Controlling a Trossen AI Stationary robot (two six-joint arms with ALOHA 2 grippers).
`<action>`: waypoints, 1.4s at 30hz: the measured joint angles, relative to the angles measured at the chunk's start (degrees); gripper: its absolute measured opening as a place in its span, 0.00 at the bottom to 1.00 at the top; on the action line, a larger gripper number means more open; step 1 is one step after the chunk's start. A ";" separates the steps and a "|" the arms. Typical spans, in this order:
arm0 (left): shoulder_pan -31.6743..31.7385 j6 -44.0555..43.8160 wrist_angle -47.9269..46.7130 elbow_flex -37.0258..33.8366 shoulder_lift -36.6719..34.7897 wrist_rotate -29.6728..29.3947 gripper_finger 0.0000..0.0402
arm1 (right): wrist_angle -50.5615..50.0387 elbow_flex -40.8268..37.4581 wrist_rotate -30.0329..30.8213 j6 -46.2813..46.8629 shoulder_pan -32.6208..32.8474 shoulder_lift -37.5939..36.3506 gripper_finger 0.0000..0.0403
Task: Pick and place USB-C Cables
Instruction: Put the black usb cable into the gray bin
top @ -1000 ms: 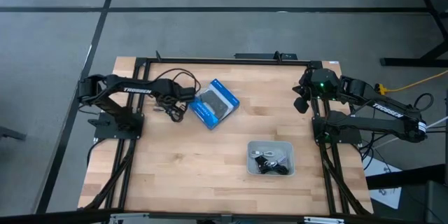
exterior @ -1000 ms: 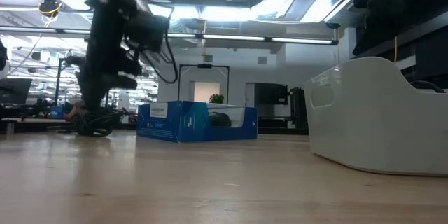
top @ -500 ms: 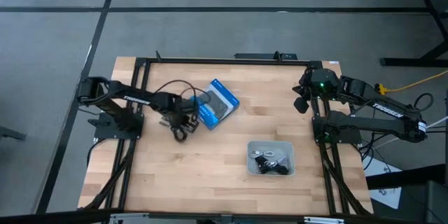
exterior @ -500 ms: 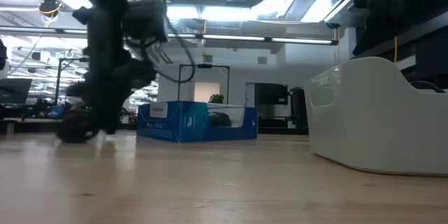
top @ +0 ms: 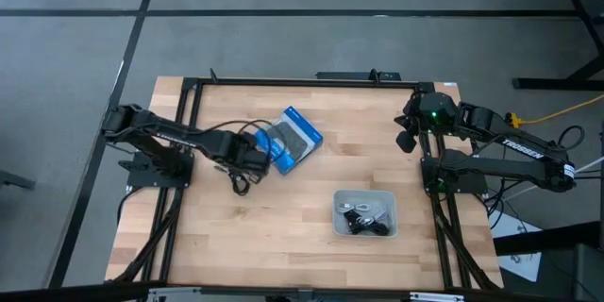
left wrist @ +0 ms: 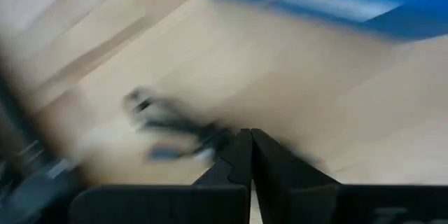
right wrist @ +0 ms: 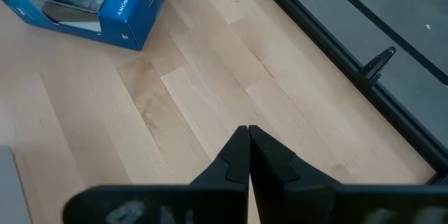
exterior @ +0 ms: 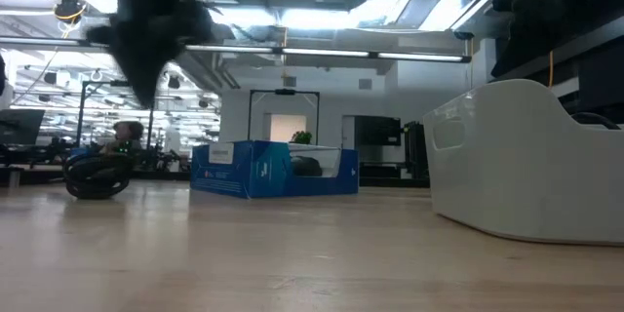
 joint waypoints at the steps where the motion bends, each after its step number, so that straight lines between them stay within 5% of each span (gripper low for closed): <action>1: -0.69 -2.05 -2.62 -0.21 0.00 -0.04 0.00 | 0.00 0.00 0.00 0.00 -0.01 0.00 0.02; 11: -5.29 -9.83 5.69 -13.31 0.04 -3.59 0.00 | 0.02 0.00 0.00 0.00 0.00 0.02 0.02; 17: -5.80 -11.84 16.51 -17.93 0.02 2.81 0.00 | 0.01 0.00 0.00 0.00 0.02 0.02 0.02; 24: -5.00 0.85 42.09 -15.40 0.04 12.32 0.00 | 0.02 0.00 0.00 -0.02 0.00 0.02 0.02; 36: -6.37 0.67 24.84 -6.69 0.04 1.92 0.00 | 0.02 0.00 0.00 -0.12 0.00 0.02 0.02; 42: -6.37 8.01 21.84 -6.69 0.04 6.87 0.00 | 0.02 0.00 -0.02 -0.13 -0.01 0.02 0.02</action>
